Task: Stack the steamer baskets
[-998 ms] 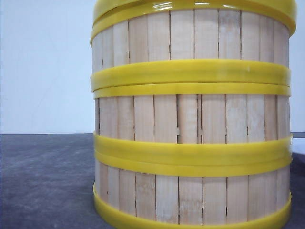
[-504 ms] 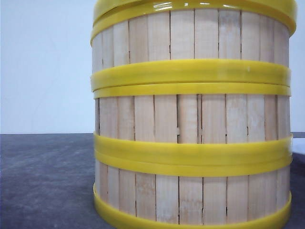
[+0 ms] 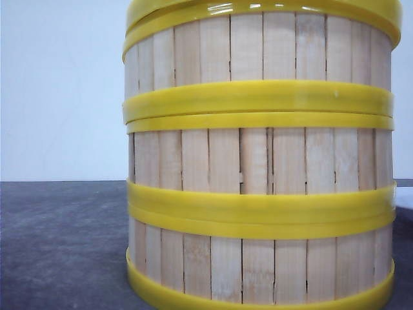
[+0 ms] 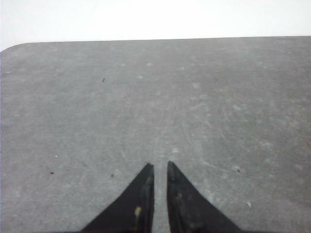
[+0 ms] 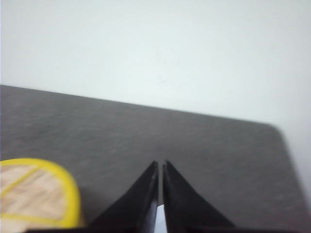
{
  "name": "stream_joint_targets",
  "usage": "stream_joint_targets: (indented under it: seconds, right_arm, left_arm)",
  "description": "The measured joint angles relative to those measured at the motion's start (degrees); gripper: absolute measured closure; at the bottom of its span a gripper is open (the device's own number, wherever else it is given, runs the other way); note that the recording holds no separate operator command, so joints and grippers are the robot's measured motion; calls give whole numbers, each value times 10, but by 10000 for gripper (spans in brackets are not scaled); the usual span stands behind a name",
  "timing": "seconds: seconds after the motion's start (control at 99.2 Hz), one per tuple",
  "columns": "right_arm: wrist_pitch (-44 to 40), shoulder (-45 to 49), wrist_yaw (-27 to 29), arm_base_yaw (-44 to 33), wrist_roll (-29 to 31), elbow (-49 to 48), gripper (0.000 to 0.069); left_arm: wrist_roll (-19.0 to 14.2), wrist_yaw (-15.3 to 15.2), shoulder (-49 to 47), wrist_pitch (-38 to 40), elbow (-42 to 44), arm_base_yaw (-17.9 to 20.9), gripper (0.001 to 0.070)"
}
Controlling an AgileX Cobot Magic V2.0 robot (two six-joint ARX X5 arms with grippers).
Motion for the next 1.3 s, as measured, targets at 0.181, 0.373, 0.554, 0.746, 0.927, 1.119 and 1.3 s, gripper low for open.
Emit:
stream_joint_targets:
  seconds: [0.181,0.373,0.554,0.746,0.927,1.119,1.3]
  right_arm:
    - [119,-7,-42,-158,-53,-109,679]
    - [277,-41,-198,-287,-69,-280,679]
    - [391,-106,-286,-334,-70,-443,679]
    - [426,-189,-296,-363,-70,-583,679]
    - [429,-259,-296,-369,-70,-666,679]
    - [431,-319,-296,-375,-70,-718,679]
    - [440,-336,-296,-387,-70,-735,679]
  left_arm:
    - [0,0,0,0,0,0,689]
    - [0,0,0,0,0,0,689]
    - [0,0,0,0,0,0,689]
    - [0,0,0,0,0,0,689]
    - [0,0,0,0,0,0,689]
    - [0,0,0,0,0,0,689]
    - [0,0,0,0,0,0,689]
